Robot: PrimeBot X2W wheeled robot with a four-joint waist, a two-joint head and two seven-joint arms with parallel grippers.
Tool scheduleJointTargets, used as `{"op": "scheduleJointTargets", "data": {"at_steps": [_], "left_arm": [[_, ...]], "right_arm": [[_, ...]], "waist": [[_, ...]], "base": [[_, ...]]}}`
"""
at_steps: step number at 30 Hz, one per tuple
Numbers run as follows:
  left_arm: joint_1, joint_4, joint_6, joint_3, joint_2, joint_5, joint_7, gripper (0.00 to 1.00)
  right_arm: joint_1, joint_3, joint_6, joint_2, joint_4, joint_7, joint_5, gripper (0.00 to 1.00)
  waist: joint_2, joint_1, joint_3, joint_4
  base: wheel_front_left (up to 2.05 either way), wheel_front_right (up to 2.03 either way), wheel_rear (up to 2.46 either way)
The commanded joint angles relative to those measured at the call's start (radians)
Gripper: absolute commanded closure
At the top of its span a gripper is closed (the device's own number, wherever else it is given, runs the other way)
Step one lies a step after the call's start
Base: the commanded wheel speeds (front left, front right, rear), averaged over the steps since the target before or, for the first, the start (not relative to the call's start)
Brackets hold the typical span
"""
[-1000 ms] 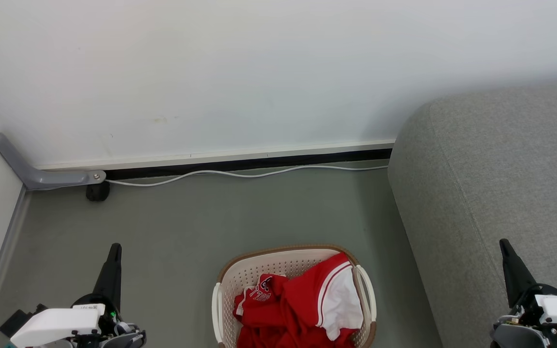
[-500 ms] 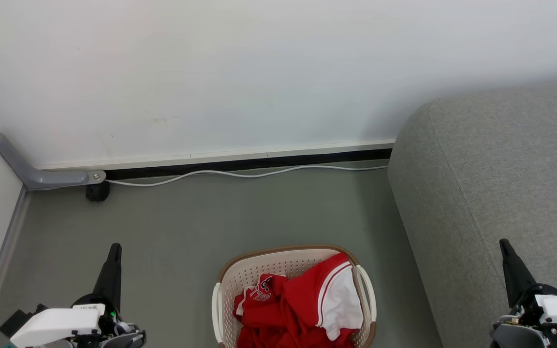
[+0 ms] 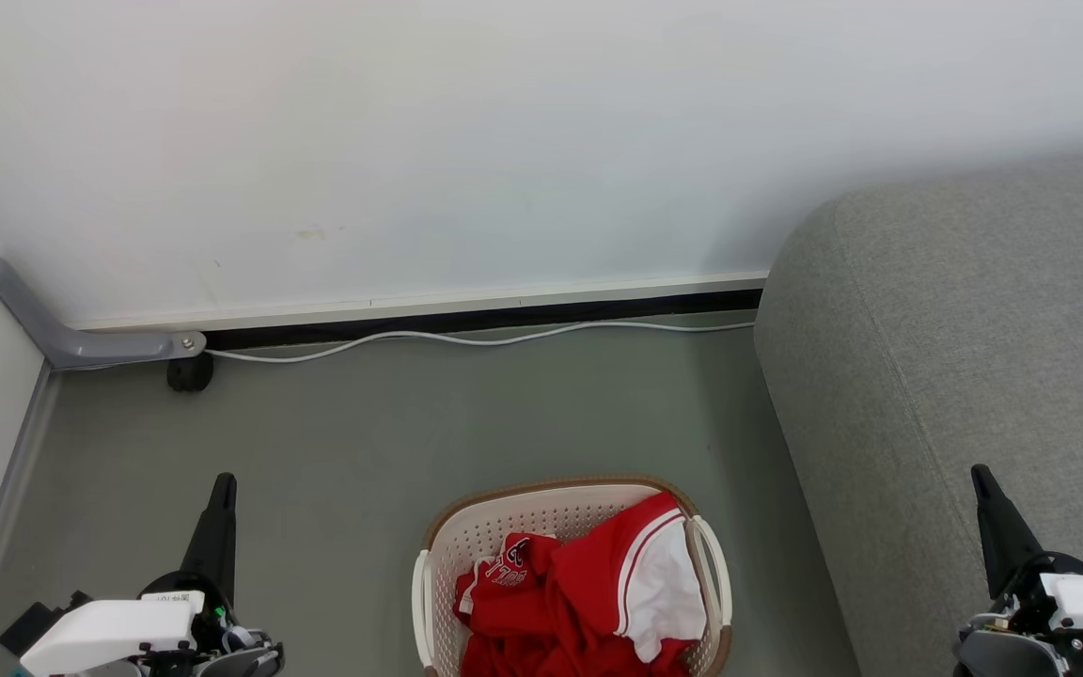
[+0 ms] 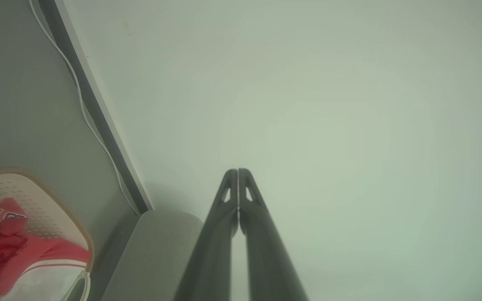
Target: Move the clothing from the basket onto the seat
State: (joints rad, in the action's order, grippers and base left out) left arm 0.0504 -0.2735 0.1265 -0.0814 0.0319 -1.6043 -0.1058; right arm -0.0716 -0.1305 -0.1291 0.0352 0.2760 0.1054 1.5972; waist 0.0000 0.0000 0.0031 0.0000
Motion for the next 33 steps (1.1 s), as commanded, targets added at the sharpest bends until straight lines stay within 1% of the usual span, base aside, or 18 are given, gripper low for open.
{"op": "scheduleJointTargets", "data": {"at_steps": [1,33], "left_arm": [[0.058,0.029,0.004,-0.032,0.018,-0.005,-0.007,1.00],[0.058,0.029,0.004,-0.032,0.018,-0.005,-0.007,1.00]], "right_arm": [[-0.036,0.017,-0.002,0.015,-0.031,0.008,0.012,1.00],[-0.036,0.017,-0.002,0.015,-0.031,0.008,0.012,1.00]], "waist": [[0.0000,0.0000,0.000,0.000],[0.0000,0.0000,0.000,0.000]], "base": [[0.00,0.00,0.00],[0.00,0.00,0.00]]}}
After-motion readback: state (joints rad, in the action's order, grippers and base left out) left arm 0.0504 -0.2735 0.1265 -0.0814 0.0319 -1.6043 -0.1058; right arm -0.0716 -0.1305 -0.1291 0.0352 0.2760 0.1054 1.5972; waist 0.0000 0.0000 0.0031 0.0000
